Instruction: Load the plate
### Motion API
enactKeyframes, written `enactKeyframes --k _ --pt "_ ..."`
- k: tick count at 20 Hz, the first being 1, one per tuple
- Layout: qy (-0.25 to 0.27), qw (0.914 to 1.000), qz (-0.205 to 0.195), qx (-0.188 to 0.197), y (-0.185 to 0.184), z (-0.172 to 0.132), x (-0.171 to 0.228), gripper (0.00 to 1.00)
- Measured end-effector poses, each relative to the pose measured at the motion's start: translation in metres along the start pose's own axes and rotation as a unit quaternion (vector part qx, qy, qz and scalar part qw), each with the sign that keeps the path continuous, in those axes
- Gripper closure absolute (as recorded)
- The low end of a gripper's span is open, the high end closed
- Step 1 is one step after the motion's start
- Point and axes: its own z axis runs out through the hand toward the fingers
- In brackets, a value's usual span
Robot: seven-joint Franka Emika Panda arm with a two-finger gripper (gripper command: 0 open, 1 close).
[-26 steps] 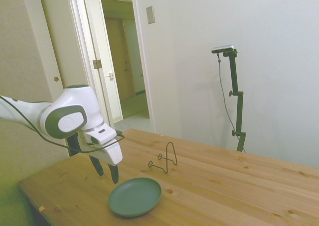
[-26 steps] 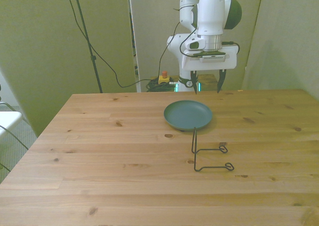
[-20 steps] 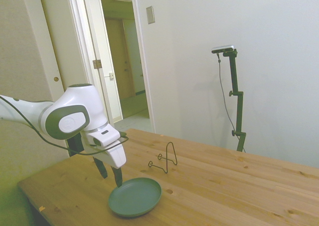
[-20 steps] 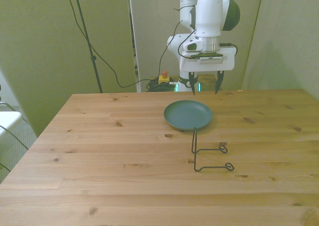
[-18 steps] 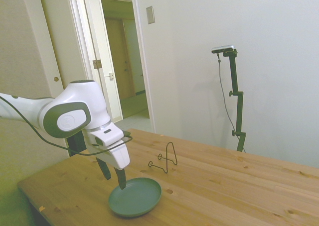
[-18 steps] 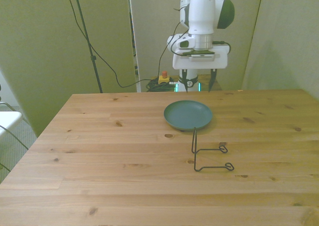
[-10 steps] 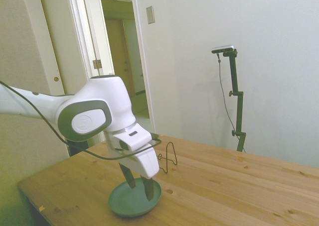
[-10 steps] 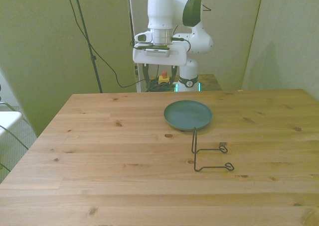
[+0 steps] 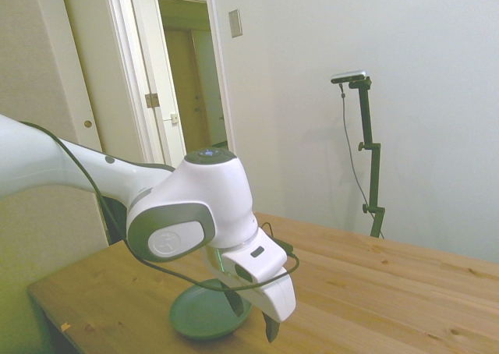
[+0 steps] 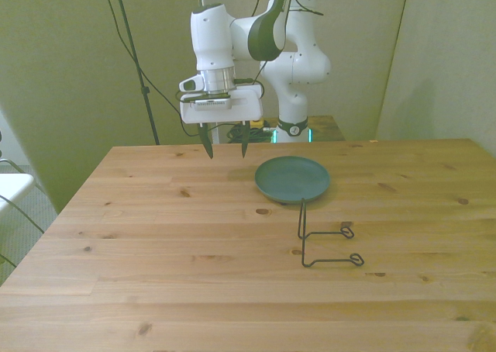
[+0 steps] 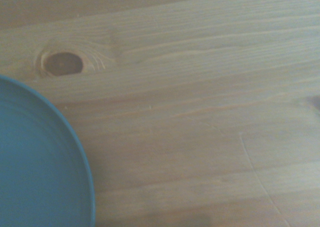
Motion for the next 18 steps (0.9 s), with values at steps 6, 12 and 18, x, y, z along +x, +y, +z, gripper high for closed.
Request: enactKeyframes --k 6,12,18 --pt "-0.033 0.9986 -0.007 0.040 -0.008 0.020 -0.019 0.00" --pt "-0.040 0.9966 -0.003 0.072 -0.029 0.034 -0.030 0.00" --pt "-0.053 0.9962 -0.003 0.069 -0.046 0.055 -0.033 0.00"
